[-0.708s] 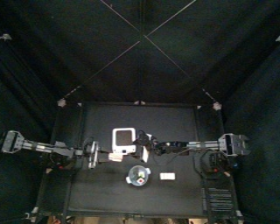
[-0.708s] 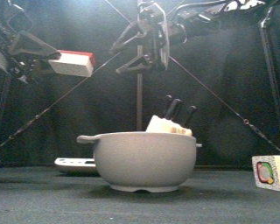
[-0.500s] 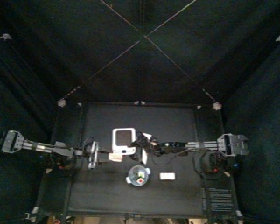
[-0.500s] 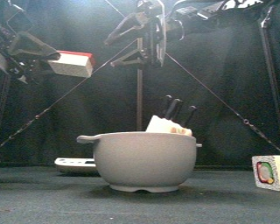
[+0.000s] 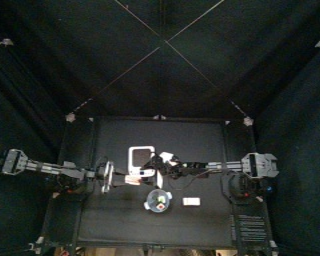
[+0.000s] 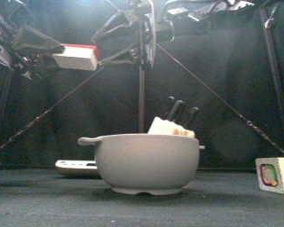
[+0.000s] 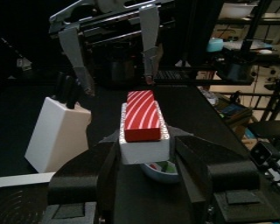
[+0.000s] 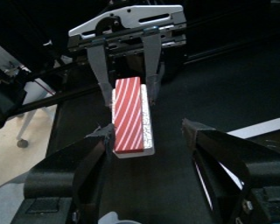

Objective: Grab salmon sushi with both hands

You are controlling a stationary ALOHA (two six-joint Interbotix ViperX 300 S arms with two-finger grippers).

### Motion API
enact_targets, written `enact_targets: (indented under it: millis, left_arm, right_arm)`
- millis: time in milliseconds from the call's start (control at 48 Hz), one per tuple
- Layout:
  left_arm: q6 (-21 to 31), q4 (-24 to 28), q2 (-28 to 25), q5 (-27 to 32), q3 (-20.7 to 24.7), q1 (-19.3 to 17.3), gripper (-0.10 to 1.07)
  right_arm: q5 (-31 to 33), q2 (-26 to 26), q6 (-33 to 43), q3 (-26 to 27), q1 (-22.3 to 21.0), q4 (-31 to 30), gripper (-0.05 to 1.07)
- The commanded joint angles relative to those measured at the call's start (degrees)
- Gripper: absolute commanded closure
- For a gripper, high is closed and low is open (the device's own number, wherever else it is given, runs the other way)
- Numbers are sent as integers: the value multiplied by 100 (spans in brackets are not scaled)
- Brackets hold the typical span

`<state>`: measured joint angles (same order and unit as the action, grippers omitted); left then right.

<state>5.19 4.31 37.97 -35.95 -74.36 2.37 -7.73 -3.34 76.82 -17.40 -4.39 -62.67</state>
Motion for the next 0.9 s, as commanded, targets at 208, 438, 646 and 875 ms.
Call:
enact_targets:
  millis: [208,438,646,875]
  left_arm:
    - [-9,0,-9,-53,185,-141,42]
    - [-9,9,-9,-44,193,-316,42]
    - [-9,9,-9,-35,193,-457,42]
    - [0,0,-9,-35,185,-448,42]
  right_arm:
    - [-35,-114,0,343,9,-79,8]
    - [-35,-167,0,378,9,-88,8]
    - [-26,-167,9,387,26,-105,8]
    - [18,-167,9,378,-18,-105,9]
